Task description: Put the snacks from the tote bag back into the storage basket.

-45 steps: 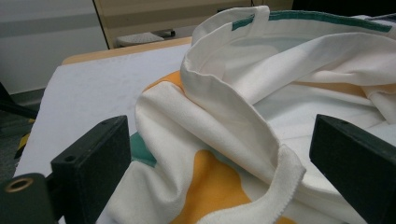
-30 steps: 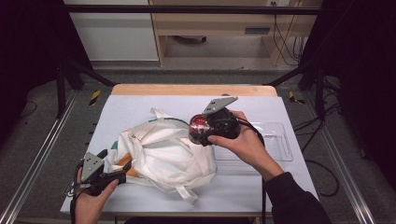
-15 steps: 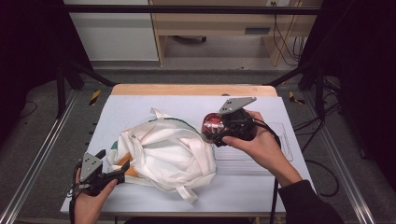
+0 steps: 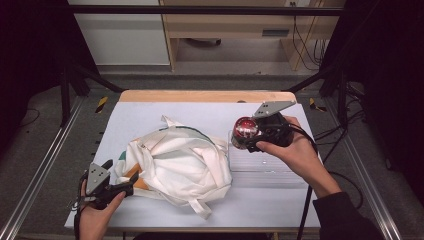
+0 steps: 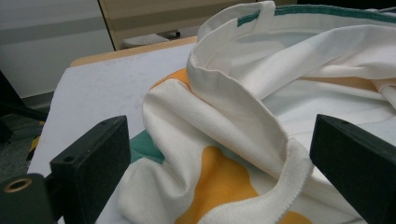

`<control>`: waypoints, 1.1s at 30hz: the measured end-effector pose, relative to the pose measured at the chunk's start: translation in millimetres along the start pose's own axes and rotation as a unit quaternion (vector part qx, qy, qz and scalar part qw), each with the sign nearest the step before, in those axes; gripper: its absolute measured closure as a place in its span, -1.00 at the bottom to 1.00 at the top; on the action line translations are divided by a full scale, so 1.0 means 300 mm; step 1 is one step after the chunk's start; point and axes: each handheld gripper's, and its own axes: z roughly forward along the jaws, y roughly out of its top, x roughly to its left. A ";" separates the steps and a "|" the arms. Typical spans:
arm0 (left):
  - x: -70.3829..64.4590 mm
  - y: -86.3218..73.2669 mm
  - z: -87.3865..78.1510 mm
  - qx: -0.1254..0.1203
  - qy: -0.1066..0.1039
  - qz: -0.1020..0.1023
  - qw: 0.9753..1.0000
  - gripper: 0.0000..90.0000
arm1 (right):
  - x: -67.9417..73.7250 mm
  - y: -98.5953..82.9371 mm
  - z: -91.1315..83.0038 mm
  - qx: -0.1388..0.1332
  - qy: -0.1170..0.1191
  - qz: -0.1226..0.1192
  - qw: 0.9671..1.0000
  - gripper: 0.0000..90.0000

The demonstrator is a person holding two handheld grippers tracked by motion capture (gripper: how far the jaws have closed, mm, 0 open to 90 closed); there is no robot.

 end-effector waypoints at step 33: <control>0.016 0.001 -0.003 -0.004 -0.001 -0.006 1.000 -0.89 | -0.126 -0.101 0.048 0.000 -0.004 0.024 1.000 -0.42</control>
